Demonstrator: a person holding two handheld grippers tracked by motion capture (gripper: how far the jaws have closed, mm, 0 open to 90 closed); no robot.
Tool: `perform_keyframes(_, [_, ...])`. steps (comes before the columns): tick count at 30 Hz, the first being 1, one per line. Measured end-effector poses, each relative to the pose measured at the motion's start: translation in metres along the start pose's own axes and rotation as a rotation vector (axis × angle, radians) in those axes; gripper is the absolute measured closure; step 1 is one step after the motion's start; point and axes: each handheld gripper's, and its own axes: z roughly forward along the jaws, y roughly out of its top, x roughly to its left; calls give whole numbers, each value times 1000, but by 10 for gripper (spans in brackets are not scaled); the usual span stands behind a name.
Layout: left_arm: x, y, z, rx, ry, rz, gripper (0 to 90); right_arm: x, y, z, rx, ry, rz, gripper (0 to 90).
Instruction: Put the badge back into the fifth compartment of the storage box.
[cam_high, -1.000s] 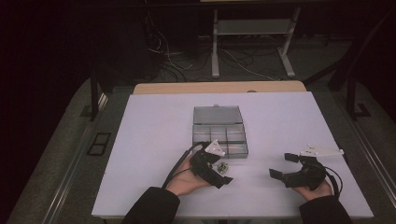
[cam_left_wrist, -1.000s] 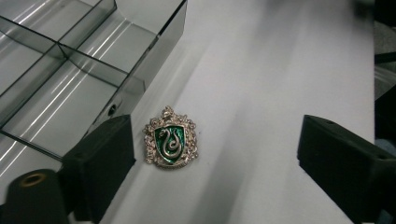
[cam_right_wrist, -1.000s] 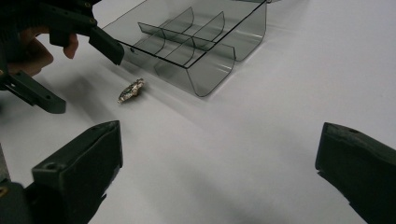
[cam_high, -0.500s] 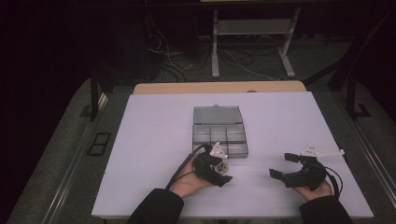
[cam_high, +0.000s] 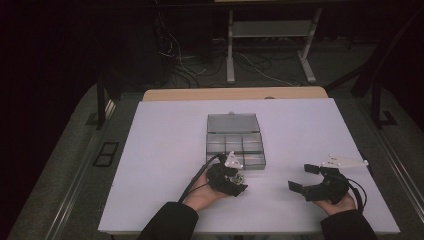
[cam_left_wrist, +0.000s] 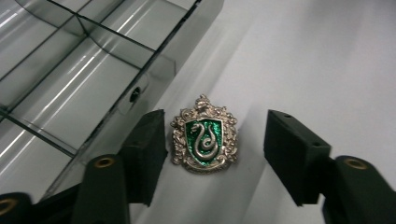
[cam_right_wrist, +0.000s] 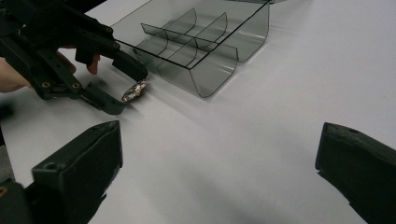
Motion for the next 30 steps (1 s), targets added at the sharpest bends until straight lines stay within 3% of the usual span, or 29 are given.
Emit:
perform_keyframes(7, [-1,-1,1,-17,30,7,552,0,0,0,1,0,2,5])
perform_keyframes(19, [-1,0,1,-17,26,13,568,0,0,0,1,2,0,5])
perform_keyframes(30, [-5,5,-4,-27,-16,27,569,-1,0,0,1,2,2,5])
